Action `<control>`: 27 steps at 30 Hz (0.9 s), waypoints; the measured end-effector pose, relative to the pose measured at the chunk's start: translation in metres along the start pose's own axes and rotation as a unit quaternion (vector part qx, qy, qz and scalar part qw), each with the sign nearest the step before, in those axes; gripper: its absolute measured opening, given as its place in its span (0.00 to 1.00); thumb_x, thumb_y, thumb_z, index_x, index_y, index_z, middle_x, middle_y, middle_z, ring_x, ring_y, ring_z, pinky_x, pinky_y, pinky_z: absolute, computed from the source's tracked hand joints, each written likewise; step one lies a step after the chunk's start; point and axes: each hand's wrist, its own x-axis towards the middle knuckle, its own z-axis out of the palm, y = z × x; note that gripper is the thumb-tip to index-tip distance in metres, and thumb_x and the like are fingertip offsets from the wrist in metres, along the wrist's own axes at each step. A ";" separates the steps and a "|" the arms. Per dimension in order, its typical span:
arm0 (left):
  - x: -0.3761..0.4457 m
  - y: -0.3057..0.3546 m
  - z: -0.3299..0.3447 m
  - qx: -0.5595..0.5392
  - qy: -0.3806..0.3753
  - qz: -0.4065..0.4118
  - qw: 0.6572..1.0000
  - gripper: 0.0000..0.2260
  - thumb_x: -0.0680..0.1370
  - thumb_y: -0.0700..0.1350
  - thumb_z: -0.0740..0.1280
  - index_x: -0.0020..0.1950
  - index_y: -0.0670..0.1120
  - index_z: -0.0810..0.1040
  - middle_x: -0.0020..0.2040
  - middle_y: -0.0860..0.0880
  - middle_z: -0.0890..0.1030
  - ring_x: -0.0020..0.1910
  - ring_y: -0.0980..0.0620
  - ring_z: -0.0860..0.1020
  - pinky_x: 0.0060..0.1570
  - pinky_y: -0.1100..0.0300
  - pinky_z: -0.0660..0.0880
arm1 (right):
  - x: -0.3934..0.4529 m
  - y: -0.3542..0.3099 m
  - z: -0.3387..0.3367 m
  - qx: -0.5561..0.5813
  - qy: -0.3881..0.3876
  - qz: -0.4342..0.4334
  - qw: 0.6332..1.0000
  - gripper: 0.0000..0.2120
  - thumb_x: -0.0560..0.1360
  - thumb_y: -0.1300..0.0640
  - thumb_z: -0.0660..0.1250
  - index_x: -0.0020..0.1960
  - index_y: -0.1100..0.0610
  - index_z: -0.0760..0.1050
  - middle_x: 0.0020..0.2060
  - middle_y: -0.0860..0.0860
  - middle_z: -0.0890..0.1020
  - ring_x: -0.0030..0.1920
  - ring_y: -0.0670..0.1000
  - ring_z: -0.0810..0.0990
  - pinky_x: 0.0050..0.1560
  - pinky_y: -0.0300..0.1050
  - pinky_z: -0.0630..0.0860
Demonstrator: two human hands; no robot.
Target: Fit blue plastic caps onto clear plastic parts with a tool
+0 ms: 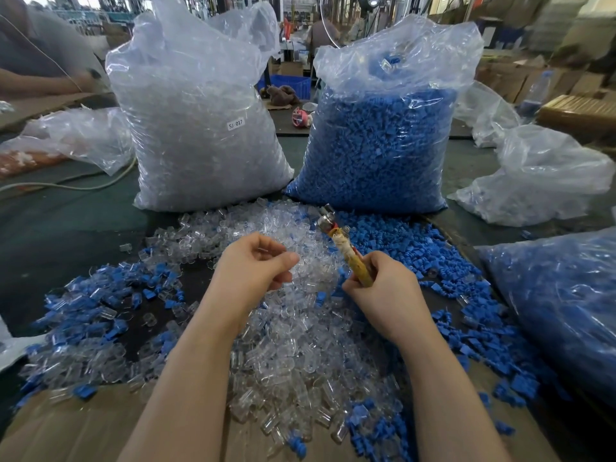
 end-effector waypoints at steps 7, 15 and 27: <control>-0.008 0.007 0.018 -0.091 -0.064 -0.034 0.993 0.11 0.69 0.38 0.77 0.46 0.43 0.77 0.34 0.50 0.82 0.33 0.54 0.80 0.37 0.62 0.79 | -0.005 -0.010 -0.007 0.234 0.038 -0.016 0.971 0.10 0.73 0.55 0.75 0.39 0.49 0.73 0.33 0.44 0.80 0.32 0.42 0.76 0.37 0.42 0.74; -0.015 0.013 0.033 -0.161 -0.118 -0.074 0.977 0.04 0.76 0.38 0.71 0.50 0.40 0.82 0.33 0.48 0.82 0.27 0.57 0.77 0.30 0.66 0.75 | -0.009 -0.012 -0.009 0.353 0.032 -0.061 0.933 0.12 0.73 0.61 0.74 0.39 0.49 0.73 0.37 0.46 0.83 0.40 0.46 0.81 0.45 0.38 0.79; -0.013 0.011 0.031 -0.210 -0.113 -0.094 0.967 0.10 0.75 0.39 0.71 0.55 0.37 0.81 0.36 0.45 0.84 0.30 0.56 0.80 0.33 0.65 0.80 | -0.008 -0.016 -0.002 0.312 0.039 -0.075 0.946 0.12 0.73 0.60 0.74 0.39 0.48 0.73 0.39 0.52 0.82 0.42 0.54 0.81 0.46 0.46 0.79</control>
